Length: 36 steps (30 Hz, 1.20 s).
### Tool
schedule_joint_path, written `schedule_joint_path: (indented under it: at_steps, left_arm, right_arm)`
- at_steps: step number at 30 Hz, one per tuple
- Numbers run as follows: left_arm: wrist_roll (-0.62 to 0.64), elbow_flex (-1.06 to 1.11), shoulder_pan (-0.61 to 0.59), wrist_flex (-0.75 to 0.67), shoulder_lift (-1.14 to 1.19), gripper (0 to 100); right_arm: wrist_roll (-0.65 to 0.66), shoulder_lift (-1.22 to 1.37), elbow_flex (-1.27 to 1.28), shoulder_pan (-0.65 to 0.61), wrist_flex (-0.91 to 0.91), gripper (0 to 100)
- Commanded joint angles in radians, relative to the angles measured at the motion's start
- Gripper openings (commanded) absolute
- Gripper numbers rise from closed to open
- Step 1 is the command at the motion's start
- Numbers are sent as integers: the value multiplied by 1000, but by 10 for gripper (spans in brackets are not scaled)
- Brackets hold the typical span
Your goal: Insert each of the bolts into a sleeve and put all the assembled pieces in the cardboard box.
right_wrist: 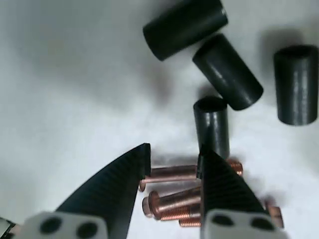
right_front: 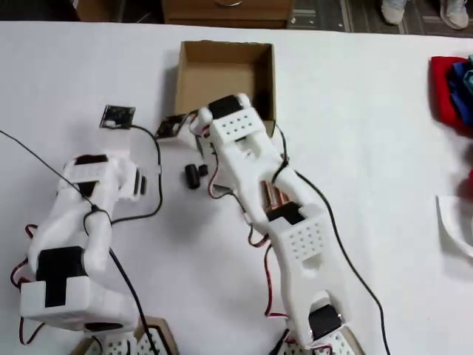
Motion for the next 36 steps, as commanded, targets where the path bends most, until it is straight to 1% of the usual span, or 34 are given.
schedule_joint_path:
  at_steps: [1,5,14,19,21,29,36]
  left_arm:
    - [8,-27,9,6,3,168]
    - [8,-27,9,6,3,168]
    - [9,-27,9,5,3,168]
    - [127,-30,-32,-5,3,168]
    - [144,-30,-44,-12,2,168]
    - [146,-30,-43,-12,2,168]
    - [143,-30,-41,-12,2,168]
  right_arm:
    - [2,2,-5,-12,-42,149]
    - [6,22,-5,-2,-74,149]
    - [8,54,-5,30,-74,149]
    - [8,30,-17,21,-33,149]
    - [8,8,-31,22,-24,149]
    - [8,-2,-138,48,-24,149]
    - [8,77,-233,62,-25,149]
